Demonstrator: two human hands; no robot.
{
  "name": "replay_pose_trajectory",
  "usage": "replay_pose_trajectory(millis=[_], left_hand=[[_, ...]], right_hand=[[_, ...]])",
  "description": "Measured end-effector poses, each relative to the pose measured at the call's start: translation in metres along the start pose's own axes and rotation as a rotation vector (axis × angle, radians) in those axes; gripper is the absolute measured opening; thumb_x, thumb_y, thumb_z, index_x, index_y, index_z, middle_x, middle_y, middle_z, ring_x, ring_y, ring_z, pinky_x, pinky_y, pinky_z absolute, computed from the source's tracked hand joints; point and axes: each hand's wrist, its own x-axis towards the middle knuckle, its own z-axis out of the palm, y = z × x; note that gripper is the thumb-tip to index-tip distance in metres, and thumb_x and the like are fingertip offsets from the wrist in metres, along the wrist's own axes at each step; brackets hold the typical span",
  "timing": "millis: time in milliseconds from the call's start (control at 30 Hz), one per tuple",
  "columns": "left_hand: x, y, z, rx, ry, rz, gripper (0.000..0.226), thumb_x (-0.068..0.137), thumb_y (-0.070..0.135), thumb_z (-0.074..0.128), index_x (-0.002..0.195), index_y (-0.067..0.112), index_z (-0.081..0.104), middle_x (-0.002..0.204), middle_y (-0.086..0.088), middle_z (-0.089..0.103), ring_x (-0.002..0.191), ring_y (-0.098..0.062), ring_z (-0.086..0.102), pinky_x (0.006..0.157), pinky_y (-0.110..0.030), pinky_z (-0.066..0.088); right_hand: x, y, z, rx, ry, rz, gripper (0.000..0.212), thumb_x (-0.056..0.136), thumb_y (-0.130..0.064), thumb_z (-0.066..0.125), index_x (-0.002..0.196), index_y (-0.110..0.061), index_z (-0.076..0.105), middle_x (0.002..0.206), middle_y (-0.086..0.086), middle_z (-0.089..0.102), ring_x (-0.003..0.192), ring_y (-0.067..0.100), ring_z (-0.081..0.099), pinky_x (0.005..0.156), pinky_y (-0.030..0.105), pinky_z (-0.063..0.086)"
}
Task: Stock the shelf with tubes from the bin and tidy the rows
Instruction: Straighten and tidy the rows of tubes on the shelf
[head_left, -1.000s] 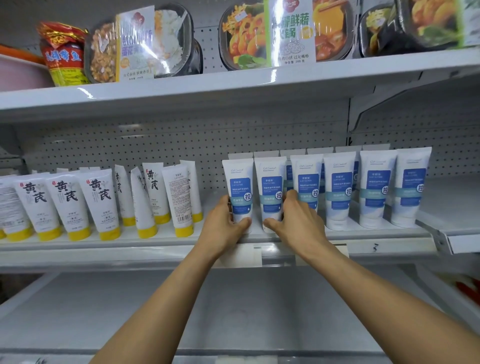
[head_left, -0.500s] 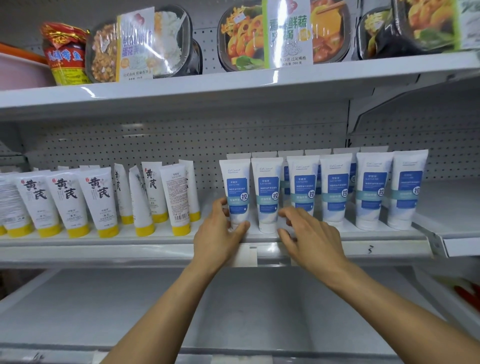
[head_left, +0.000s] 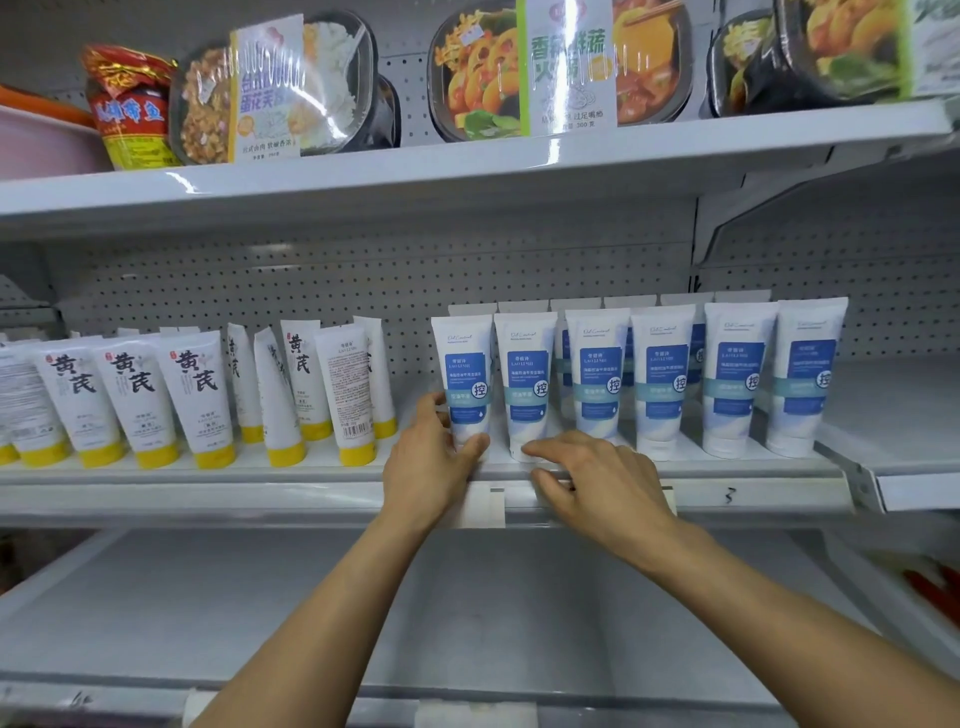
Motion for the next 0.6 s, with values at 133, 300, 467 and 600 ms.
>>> replay_pose_trajectory(millis=[133,300,467,600], left_hand=[[-0.015,0.01,0.001,0.018,0.274,0.149,0.05,0.084,0.031,0.071,0.123,0.012,0.046,0.115,-0.001,0.05,0.103,-0.015,0.051,0.083,-0.024,0.043],[-0.047,0.039,0.023,0.021,0.185,0.447,0.028,0.087,0.032,0.058,0.11,0.017,0.055,0.105,0.003,0.055,0.093,-0.014,0.054,0.077,-0.031,0.049],[-0.069,0.066,0.055,0.152,-0.101,0.412,0.06,0.086,0.06,0.034,0.14,0.034,0.037,0.137,0.005,0.042,0.125,-0.013,0.043,0.098,-0.03,0.043],[-0.069,0.081,0.07,0.309,-0.156,0.377,0.073,0.082,0.07,0.016,0.147,0.04,0.028,0.153,-0.006,0.032,0.139,-0.023,0.031,0.111,-0.035,0.03]], right_hand=[[-0.007,0.013,-0.004,0.048,0.104,0.025,0.028,0.095,-0.038,0.046,0.12,-0.037,0.059,0.121,-0.012,0.058,0.1,0.019,0.062,0.078,0.033,0.049],[-0.027,0.049,-0.008,0.068,0.26,0.105,0.019,0.089,-0.031,0.058,0.107,-0.032,0.065,0.104,-0.009,0.059,0.088,0.016,0.064,0.062,0.031,0.048],[-0.043,0.076,-0.022,0.029,0.233,0.195,0.027,0.093,-0.042,0.05,0.118,-0.037,0.06,0.115,-0.007,0.049,0.093,0.016,0.06,0.066,0.032,0.049],[-0.043,0.086,-0.033,0.001,0.065,0.263,0.035,0.095,-0.052,0.039,0.128,-0.048,0.052,0.135,-0.008,0.045,0.107,0.024,0.06,0.081,0.035,0.047]])
